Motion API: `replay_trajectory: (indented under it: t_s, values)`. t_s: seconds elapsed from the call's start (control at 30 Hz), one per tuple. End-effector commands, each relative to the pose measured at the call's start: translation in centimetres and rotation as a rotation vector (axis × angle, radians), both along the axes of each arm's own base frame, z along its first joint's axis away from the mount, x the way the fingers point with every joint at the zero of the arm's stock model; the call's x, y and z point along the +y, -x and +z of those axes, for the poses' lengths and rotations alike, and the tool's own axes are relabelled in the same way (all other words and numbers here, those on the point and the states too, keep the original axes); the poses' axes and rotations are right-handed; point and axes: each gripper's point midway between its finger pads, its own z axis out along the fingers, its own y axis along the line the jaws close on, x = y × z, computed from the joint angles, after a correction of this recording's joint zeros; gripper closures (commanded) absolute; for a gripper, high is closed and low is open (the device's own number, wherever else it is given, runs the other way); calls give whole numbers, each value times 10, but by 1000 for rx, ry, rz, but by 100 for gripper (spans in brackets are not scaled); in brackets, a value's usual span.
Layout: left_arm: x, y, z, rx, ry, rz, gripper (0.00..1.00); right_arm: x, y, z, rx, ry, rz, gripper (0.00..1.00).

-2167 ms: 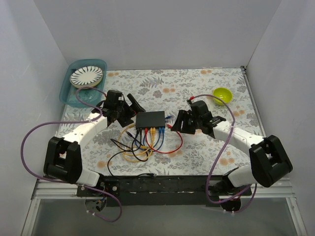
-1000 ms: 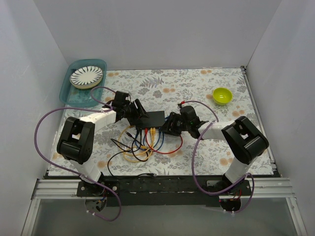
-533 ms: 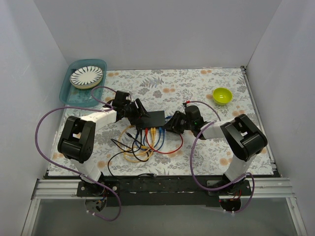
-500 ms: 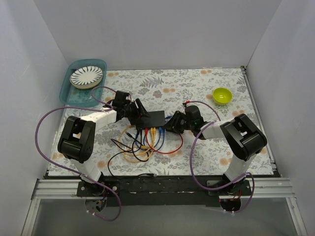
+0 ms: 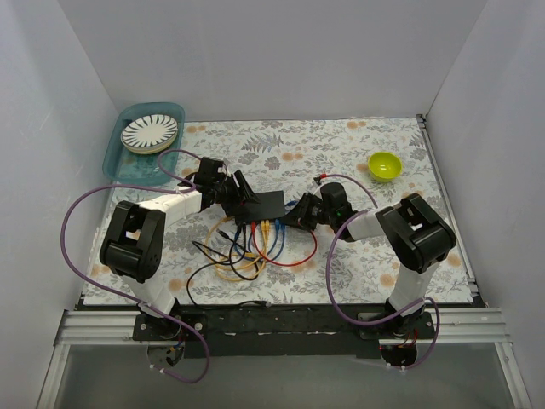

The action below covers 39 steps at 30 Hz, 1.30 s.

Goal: Pull the plug from the switch port

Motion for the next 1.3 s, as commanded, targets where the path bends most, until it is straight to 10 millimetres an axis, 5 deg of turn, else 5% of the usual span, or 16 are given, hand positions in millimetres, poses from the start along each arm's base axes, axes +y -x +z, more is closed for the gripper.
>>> replay_trajectory:
  t_s: [0.0, 0.1, 0.47, 0.77, 1.27]
  values:
    - [8, 15, -22, 68, -49, -9, 42, 0, -10, -1, -37, -7, -12, 84]
    - [6, 16, -17, 70, -31, -5, 40, 0, -10, -1, -37, -6, -9, 99]
    - [-29, 35, 24, 51, 187, -56, 33, -7, -1, -5, -31, 79, 43, 99]
    - [-51, 42, 5, 87, 194, -79, 33, -10, 2, -7, -25, 136, 89, 99]
    - [-51, 29, -27, 142, 162, -11, 35, -25, 36, -23, 17, 196, 158, 99]
